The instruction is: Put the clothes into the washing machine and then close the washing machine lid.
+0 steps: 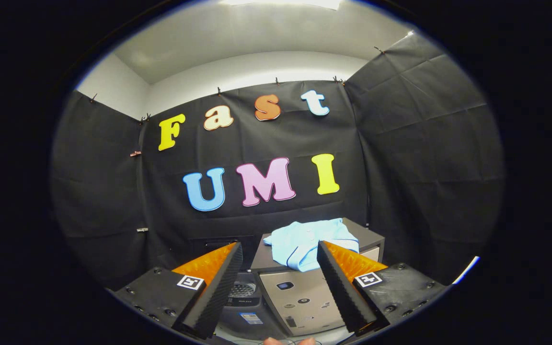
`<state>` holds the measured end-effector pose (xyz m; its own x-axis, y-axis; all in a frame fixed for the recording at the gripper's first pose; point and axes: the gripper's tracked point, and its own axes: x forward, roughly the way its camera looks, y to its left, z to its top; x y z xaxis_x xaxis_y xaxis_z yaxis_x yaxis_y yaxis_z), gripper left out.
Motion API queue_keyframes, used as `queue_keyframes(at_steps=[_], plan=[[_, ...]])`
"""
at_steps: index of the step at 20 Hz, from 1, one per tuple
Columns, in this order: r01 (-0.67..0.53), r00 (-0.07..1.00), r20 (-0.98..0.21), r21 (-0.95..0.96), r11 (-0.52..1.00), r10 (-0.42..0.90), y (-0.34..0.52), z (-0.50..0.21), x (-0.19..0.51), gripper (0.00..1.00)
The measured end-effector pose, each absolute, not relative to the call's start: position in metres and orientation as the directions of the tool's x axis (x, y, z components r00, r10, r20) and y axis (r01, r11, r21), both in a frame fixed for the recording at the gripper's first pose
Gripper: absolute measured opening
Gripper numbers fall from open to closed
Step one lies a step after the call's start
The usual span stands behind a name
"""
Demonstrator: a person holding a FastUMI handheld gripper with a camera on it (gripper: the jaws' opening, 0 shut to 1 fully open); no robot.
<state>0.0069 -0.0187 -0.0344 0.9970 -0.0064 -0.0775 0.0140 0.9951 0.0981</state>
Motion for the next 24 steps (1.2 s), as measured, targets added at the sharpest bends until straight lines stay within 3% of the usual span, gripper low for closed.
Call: queue_keyframes(at_steps=[8, 17, 24], plan=[[0.034, 0.990, -0.137, 0.040, 0.999, -0.028, -0.032, -0.043, 0.055, 0.98], [-0.013, 0.945, -0.327, -0.007, 1.000, 0.010, -0.042, -0.075, 0.155, 0.98], [0.060, 0.873, -0.479, -0.079, 0.995, -0.091, -0.090, -0.140, 0.252, 0.98]])
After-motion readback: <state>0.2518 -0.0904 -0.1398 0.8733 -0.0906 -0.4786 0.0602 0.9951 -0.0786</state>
